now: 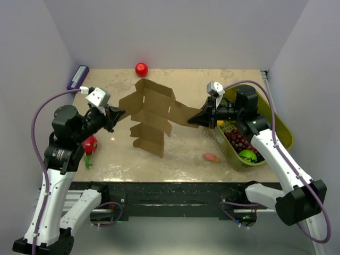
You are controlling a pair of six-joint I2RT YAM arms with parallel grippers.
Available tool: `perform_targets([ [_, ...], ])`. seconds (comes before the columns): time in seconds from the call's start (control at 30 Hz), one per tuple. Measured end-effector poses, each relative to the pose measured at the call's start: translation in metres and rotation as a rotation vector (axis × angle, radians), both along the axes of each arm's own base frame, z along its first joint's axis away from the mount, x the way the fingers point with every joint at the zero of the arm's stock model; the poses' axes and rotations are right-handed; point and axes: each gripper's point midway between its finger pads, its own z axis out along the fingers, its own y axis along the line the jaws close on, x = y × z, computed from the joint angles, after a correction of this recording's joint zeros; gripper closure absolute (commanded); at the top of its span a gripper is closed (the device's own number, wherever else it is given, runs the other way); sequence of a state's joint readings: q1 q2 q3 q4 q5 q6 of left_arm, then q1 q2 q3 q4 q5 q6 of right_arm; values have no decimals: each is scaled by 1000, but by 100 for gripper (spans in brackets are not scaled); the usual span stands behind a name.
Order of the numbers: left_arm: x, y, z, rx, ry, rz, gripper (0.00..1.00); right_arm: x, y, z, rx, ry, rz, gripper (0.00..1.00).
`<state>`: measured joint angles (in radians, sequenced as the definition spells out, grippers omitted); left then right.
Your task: Fold the paper box
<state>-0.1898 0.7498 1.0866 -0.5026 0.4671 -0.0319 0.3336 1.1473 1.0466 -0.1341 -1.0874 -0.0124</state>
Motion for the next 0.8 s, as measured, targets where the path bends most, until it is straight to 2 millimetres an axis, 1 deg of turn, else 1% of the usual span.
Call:
perform_targets([
  [0.03, -1, 1, 1, 1, -3, 2, 100, -2, 0, -1, -3, 3, 11, 89],
  [0.07, -2, 1, 2, 1, -8, 3, 100, -3, 0, -2, -8, 7, 20, 80],
  [0.1, -3, 1, 3, 1, -14, 4, 100, -4, 0, -4, -13, 13, 24, 60],
  [0.17, -6, 2, 6, 2, -30, 5, 100, -2, -1, -8, -26, 38, 9, 33],
  [0.2, -7, 3, 7, 3, -37, 4, 100, -2, -2, -9, -31, 49, 0, 15],
  [0.27, -9, 3, 9, 5, -48, 1, 100, 6, -4, -10, -47, 73, -65, 2],
  [0.33, -10, 3, 9, 5, -55, 0, 100, 18, -8, -6, -61, 83, -152, 1],
  [0.37, -8, 3, 9, 4, -58, 0, 100, 28, -14, 1, -68, 83, -233, 1],
  [0.4, -7, 2, 8, 5, -57, 0, 100, 29, -15, 3, -67, 84, -248, 1],
  [0.47, -4, 2, 1, 5, -45, 0, 100, 37, -23, 14, -63, 84, -344, 1],
  [0.53, 1, 0, -7, 7, -27, -1, 100, 42, -36, 31, -43, 88, -469, 1],
  [0.6, 4, -2, -12, 3, -19, -11, 100, 43, -48, 49, -7, 90, -571, 1],
  [0.67, 7, -6, -18, 0, -12, -33, 100, 39, -58, 69, 67, 121, -657, 1],
  [0.7, 8, -8, -22, -3, -12, -44, 100, 37, -60, 76, 102, 138, -678, 1],
  [0.77, 7, -12, -28, -8, -14, -68, 100, 29, -58, 92, 235, 212, -688, 2],
  [0.8, 7, -13, -31, -11, -17, -79, 100, 27, -55, 95, 299, 264, -679, 2],
])
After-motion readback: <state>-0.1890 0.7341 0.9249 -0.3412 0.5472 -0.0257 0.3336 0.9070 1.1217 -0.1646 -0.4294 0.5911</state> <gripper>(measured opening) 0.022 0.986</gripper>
